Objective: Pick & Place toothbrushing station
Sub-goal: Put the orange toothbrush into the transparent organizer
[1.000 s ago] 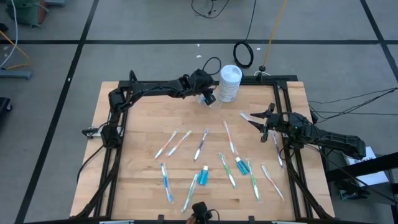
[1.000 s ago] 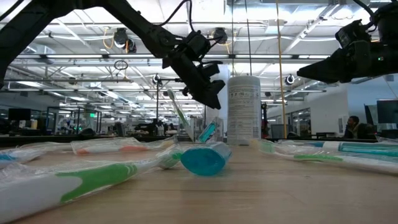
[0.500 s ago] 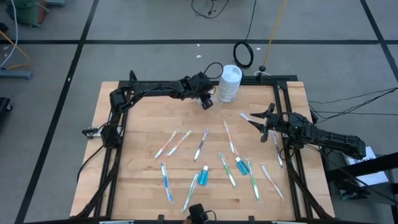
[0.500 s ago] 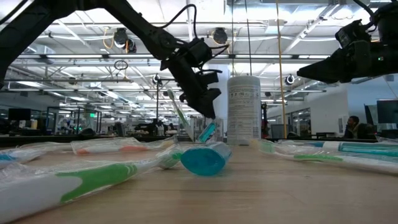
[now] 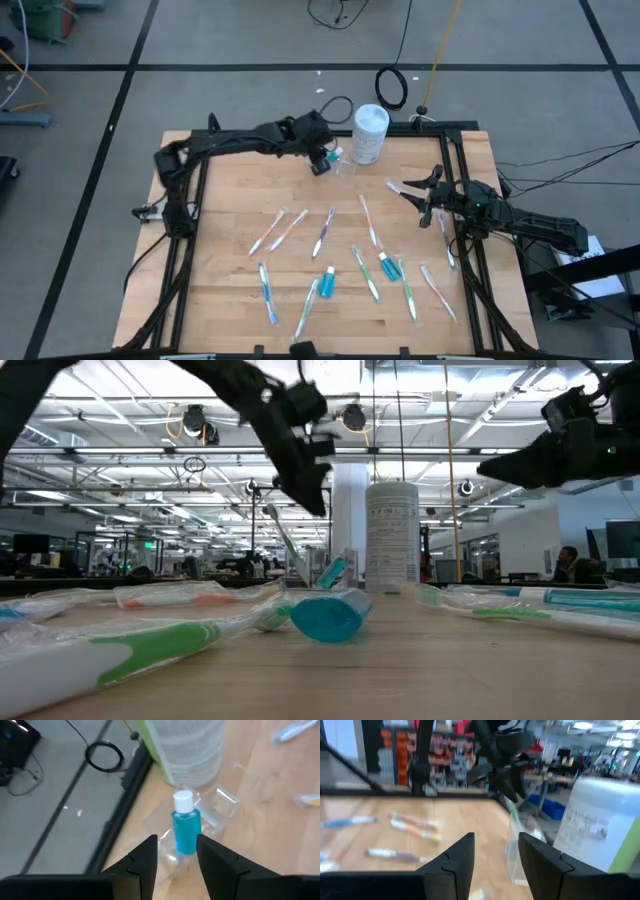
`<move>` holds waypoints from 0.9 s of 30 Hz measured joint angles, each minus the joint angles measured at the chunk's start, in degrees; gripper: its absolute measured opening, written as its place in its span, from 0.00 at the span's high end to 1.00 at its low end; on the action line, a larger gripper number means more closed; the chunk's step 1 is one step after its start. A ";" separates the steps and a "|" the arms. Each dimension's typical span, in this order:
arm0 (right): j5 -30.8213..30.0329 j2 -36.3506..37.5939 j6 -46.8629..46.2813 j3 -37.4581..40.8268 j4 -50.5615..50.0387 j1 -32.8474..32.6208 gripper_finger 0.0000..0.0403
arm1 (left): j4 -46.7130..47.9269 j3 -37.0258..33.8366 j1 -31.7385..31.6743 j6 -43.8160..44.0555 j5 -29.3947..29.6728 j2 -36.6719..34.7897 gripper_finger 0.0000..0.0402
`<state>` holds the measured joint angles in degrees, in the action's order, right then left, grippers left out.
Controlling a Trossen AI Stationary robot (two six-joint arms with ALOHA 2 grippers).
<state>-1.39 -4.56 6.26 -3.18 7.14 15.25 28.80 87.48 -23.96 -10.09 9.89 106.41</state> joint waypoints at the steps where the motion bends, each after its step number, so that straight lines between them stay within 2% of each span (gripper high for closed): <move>1: 0.02 0.01 -1.16 -0.01 1.10 0.00 0.64 | 1.80 0.00 0.16 -0.02 0.75 -2.06 0.64; 5: 0.00 0.00 -7.19 0.00 7.98 0.00 0.64 | 8.20 0.04 1.20 0.72 3.17 -12.23 0.64; 10: -0.31 0.00 -12.99 0.02 15.59 0.00 0.64 | 15.31 0.05 2.01 2.33 2.83 -23.06 0.64; 13: -3.95 0.01 -11.98 0.02 18.71 0.02 0.64 | 19.15 -0.91 2.43 5.23 2.61 -27.93 0.64; 18: -6.38 -0.02 -9.66 0.02 17.95 0.04 0.64 | 17.26 -12.43 3.36 7.73 2.64 -36.56 0.64; 24: -7.69 -0.12 -10.29 0.02 21.03 0.00 0.64 | 3.72 -31.57 4.59 10.80 2.53 -48.36 0.64; 27: -8.90 -1.66 -15.69 0.02 21.50 0.03 0.64 | -1.22 -38.83 5.02 11.61 1.96 -52.65 0.64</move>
<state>-10.29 -6.22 -9.42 -3.16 28.64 15.27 27.58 48.65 -18.94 1.52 11.85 53.76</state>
